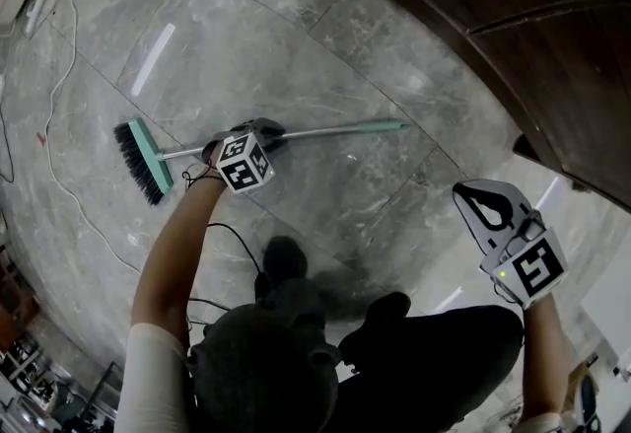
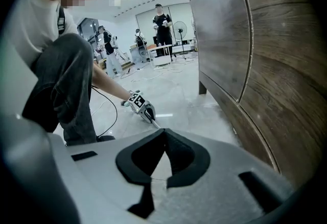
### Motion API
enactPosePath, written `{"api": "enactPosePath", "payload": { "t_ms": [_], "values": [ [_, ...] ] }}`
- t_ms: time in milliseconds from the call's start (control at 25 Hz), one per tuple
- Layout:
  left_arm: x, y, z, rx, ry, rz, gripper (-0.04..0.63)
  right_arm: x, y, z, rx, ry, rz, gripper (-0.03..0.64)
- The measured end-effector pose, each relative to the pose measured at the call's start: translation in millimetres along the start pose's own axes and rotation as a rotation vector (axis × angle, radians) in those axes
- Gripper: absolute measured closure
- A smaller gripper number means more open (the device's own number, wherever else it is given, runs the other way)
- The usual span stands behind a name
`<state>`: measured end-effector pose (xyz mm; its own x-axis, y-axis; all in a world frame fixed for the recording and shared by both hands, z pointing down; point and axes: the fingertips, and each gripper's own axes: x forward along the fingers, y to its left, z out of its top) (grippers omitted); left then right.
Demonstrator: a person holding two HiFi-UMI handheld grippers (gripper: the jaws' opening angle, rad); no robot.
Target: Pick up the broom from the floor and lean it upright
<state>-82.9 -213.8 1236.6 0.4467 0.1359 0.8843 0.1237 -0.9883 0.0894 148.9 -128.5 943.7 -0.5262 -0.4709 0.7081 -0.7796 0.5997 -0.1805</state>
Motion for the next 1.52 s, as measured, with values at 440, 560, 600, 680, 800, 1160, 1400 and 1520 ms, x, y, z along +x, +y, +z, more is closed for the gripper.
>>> {"api": "enactPosePath", "payload": {
  "t_ms": [440, 560, 600, 680, 800, 1160, 1400, 1520],
  "values": [
    [-62.6, 23.7, 67.5, -0.062, -0.136, 0.044, 0.515, -53.2, -17.2, 24.6, -0.038, -0.074, -0.078, 0.617],
    [-86.7, 33.2, 92.3, -0.077, -0.187, 0.074, 0.515, -66.6, -16.3, 38.3, -0.056, -0.103, -0.093, 0.617],
    [-95.0, 35.4, 100.6, -0.083, -0.204, 0.085, 0.515, -71.1, -15.1, 43.2, -0.061, -0.115, -0.096, 0.617],
    [-112.1, 39.1, 119.6, -0.096, -0.243, 0.105, 0.517, -80.4, -13.1, 53.3, -0.066, -0.145, -0.103, 0.617],
    [-137.5, 40.9, 150.6, -0.115, -0.305, 0.119, 0.517, -92.1, -12.1, 68.8, -0.060, -0.189, -0.123, 0.617],
    [-202.2, 37.2, 241.2, -0.191, -0.493, 0.102, 0.515, -125.1, 5.1, 111.6, -0.137, -0.274, -0.145, 0.617],
    [-249.5, 48.4, 307.7, -0.204, -0.631, 0.106, 0.515, -156.7, 4.4, 132.5, -0.164, -0.310, -0.193, 0.617],
    [-257.7, 49.2, 332.1, -0.231, -0.682, 0.103, 0.515, -163.2, 5.7, 136.2, -0.167, -0.330, -0.198, 0.617]
  ]
}}
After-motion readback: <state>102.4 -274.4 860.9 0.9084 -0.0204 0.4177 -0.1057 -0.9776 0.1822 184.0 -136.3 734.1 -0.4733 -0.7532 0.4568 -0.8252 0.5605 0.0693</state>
